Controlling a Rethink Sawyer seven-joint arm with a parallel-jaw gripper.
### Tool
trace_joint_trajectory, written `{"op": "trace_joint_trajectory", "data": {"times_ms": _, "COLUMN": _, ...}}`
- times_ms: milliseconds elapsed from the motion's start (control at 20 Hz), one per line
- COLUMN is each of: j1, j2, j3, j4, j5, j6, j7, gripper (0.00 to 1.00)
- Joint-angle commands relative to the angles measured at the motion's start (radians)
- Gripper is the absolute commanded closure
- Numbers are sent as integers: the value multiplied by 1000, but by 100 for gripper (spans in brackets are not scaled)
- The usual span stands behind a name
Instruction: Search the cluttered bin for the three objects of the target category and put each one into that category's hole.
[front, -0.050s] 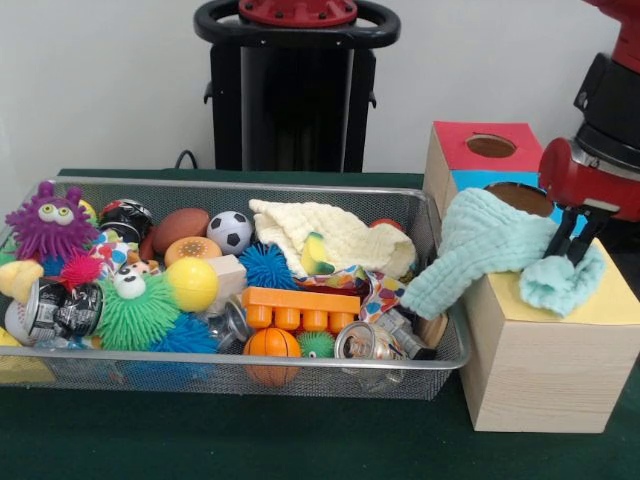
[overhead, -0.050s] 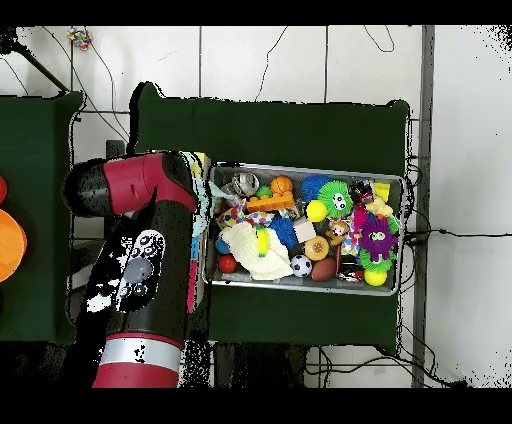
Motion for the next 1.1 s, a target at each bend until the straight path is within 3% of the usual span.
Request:
{"op": "trace_joint_trajectory", "data": {"times_ms": 50, "j1": -71, "j2": 3, "j3": 102, "j4": 111, "j5": 21, "j6": -59, "j7": 113, "gripper": 100}}
{"op": "trace_joint_trajectory", "data": {"times_ms": 300, "j1": -98, "j2": -34, "j3": 114, "j4": 159, "j5": 13, "j6": -74, "j7": 82, "gripper": 100}}
{"op": "trace_joint_trajectory", "data": {"times_ms": 750, "j1": -67, "j2": -45, "j3": 94, "j4": 148, "j5": 12, "j6": -28, "j7": 127, "gripper": 100}}
{"op": "trace_joint_trajectory", "data": {"times_ms": 1100, "j1": -99, "j2": -101, "j3": 109, "j4": 202, "j5": 8, "j6": -23, "j7": 70, "gripper": 100}}
